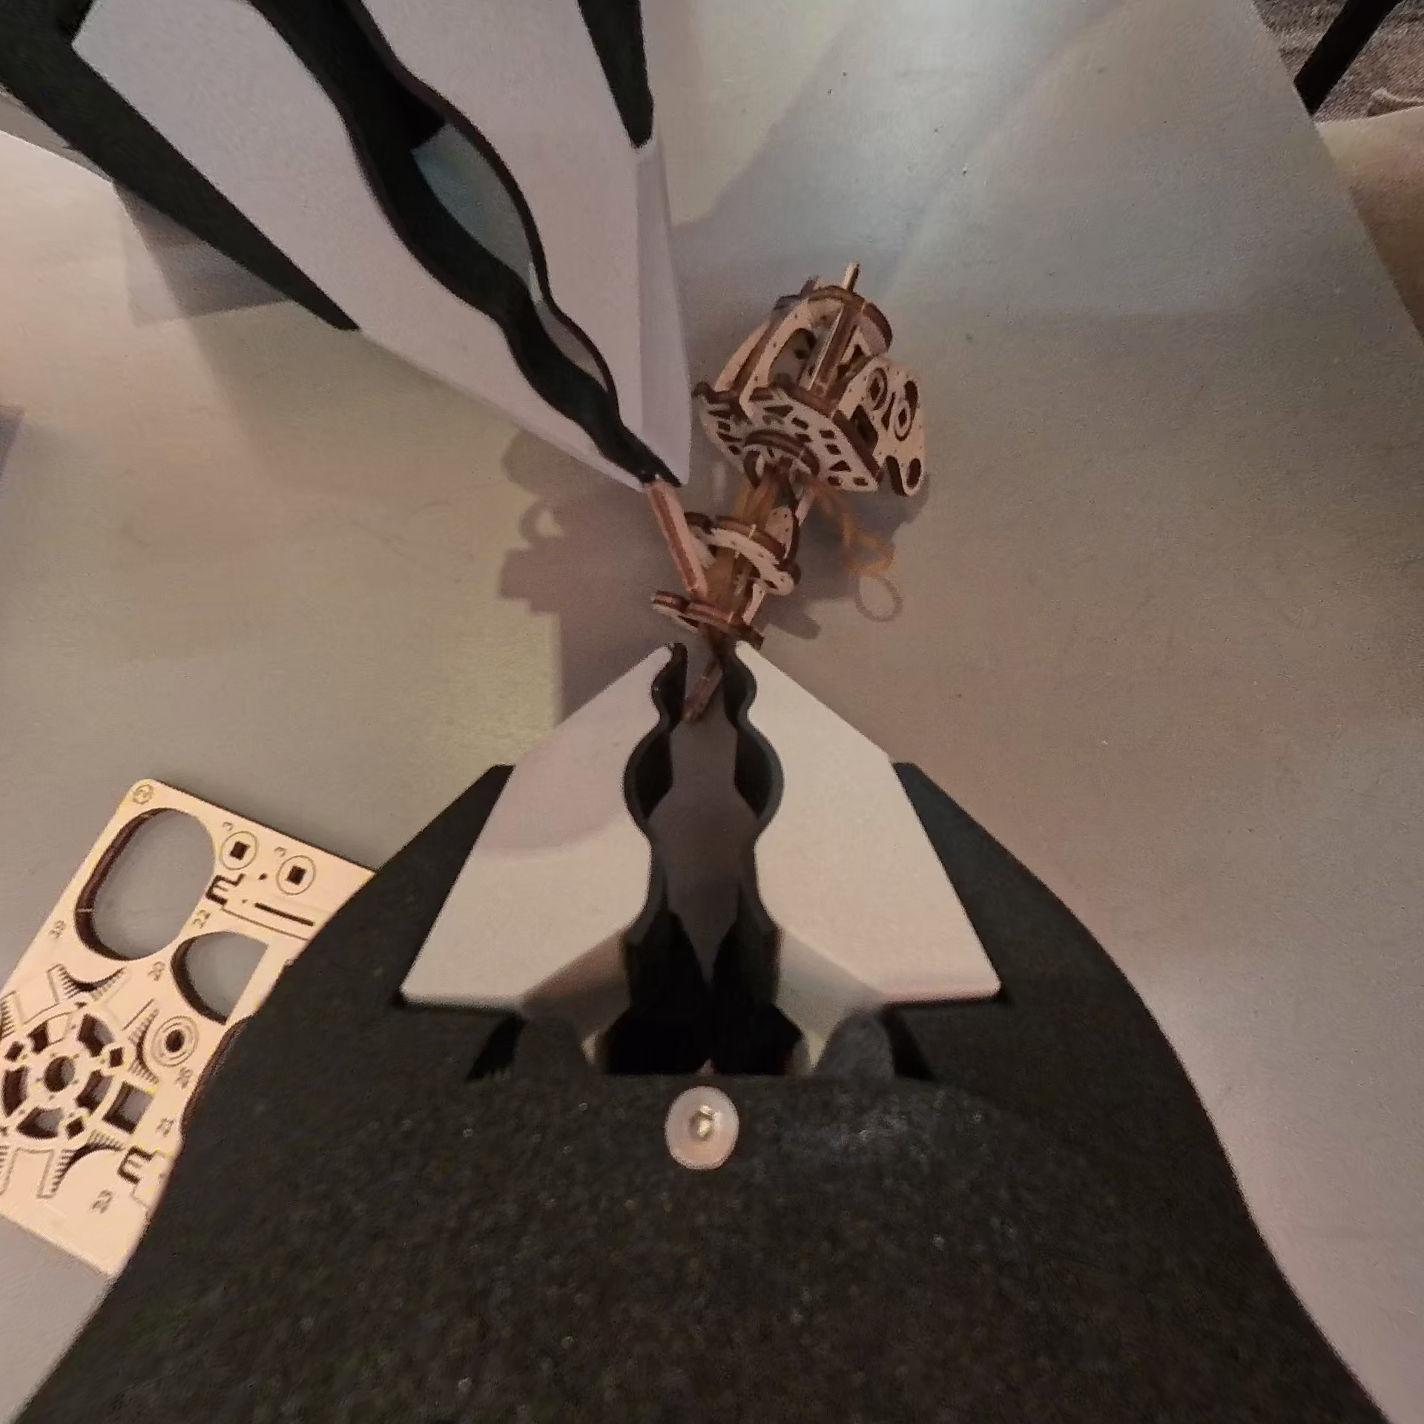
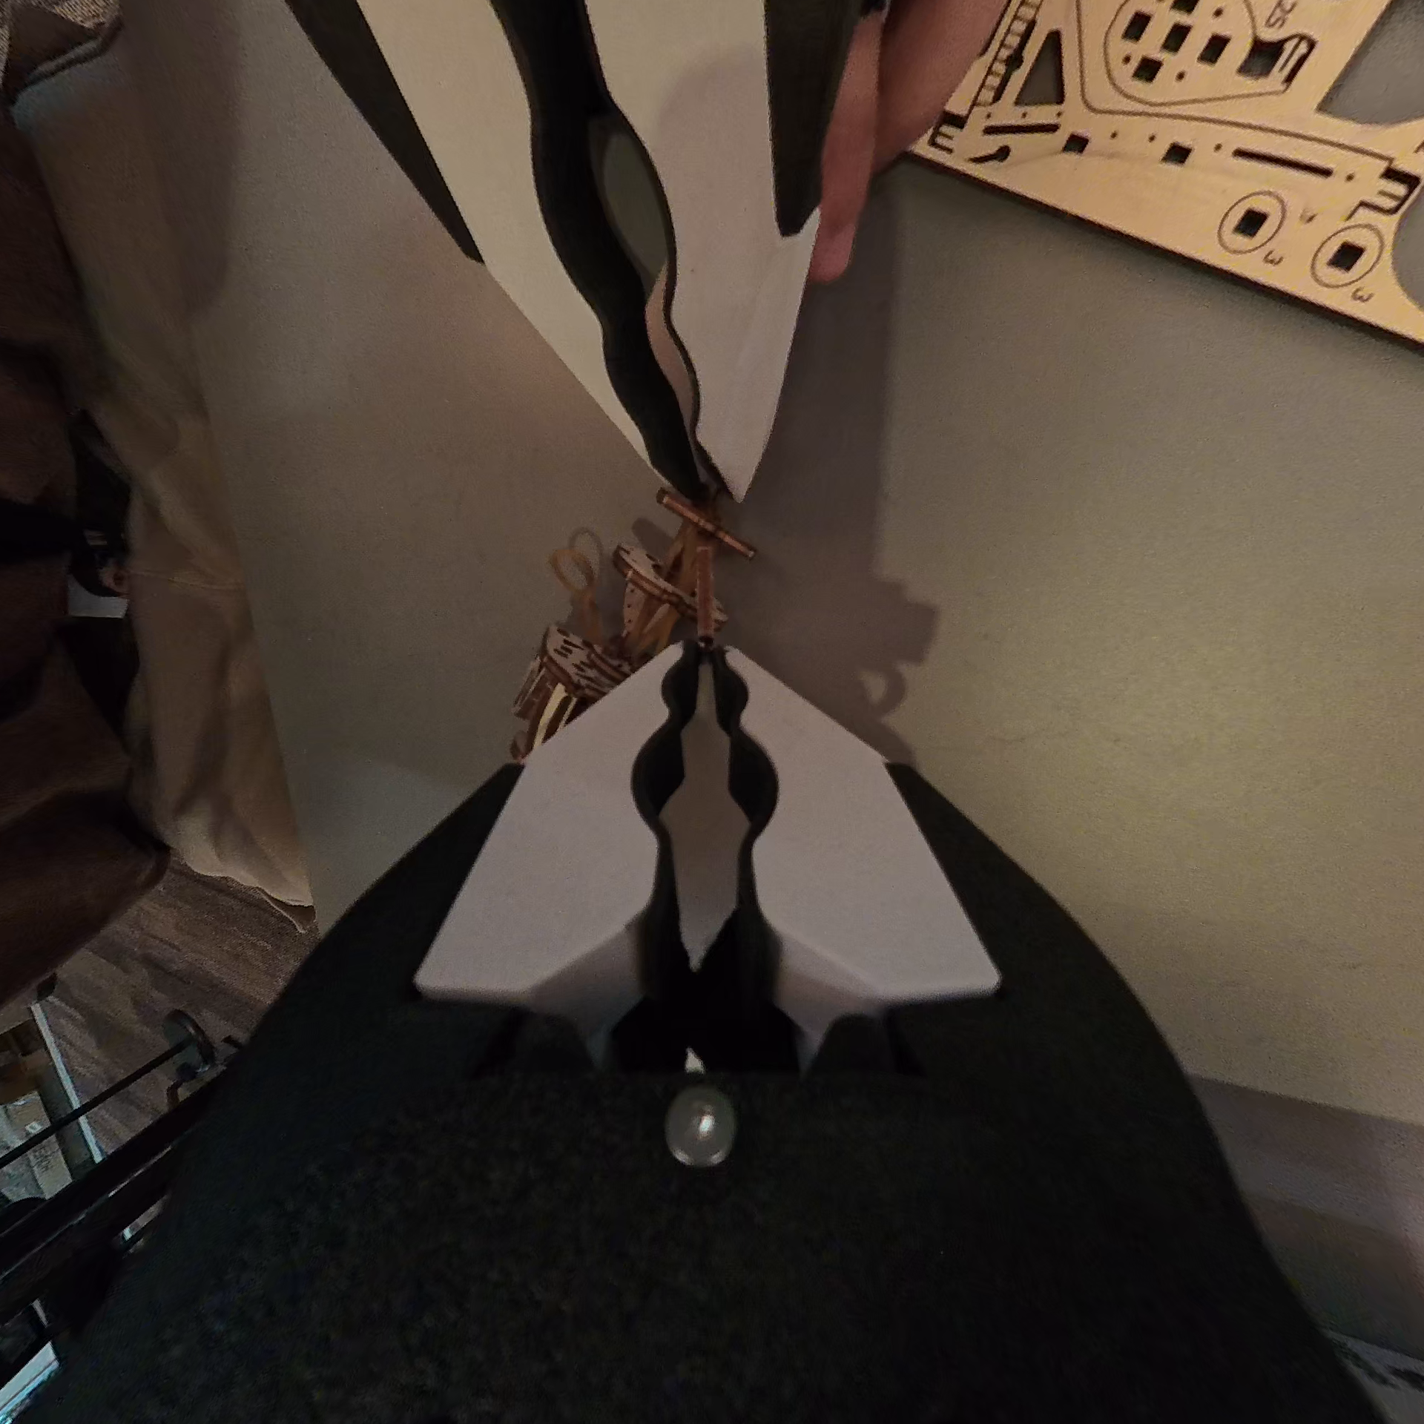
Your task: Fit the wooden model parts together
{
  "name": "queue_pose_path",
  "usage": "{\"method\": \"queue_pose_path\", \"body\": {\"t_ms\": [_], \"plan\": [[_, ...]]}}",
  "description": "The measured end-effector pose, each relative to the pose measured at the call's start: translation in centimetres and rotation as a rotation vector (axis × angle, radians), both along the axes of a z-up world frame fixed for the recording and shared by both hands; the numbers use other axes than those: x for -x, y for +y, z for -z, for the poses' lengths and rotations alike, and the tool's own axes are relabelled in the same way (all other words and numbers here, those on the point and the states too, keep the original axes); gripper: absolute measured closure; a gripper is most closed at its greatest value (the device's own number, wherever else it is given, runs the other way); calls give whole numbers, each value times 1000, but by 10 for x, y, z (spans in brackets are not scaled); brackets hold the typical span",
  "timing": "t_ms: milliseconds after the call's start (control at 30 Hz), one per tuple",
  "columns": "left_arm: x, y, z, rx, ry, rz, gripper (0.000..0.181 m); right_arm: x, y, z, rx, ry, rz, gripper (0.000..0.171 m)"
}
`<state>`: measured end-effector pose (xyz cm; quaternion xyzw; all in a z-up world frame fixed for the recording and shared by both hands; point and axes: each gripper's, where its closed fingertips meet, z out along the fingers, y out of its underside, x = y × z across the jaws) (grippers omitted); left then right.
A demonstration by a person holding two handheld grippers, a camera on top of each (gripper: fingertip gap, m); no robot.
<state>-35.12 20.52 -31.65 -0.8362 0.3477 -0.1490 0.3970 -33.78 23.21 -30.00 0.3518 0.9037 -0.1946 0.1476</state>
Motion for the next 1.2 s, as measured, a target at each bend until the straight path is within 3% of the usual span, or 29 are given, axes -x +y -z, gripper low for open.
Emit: {"method": "queue_pose_path", "body": {"t_ms": [400,600,667,833,967,1100,1200], "plan": [[-5,-4,2,-27,25,75,181,-1,-3,-2,22,98,-70,169],[-5,-1,3,-64,65,58,181,-2,-2,-3,45,78,14,166],[-6,-1,2,-63,65,58,181,0,-1,-8,59,114,64,149],[-5,-1,3,-32,39,37,181,-2,3,-6,32,226,314,82],[-7,2,2,-18,17,3,181,0,-12,-3,32,280,442,84],[-14,1,1,-15,9,-3,181,-9,-19,6,-16,206,480,109],[-19,0,0,-20,4,1,181,-19,-22,14,-70,175,475,113]]}}
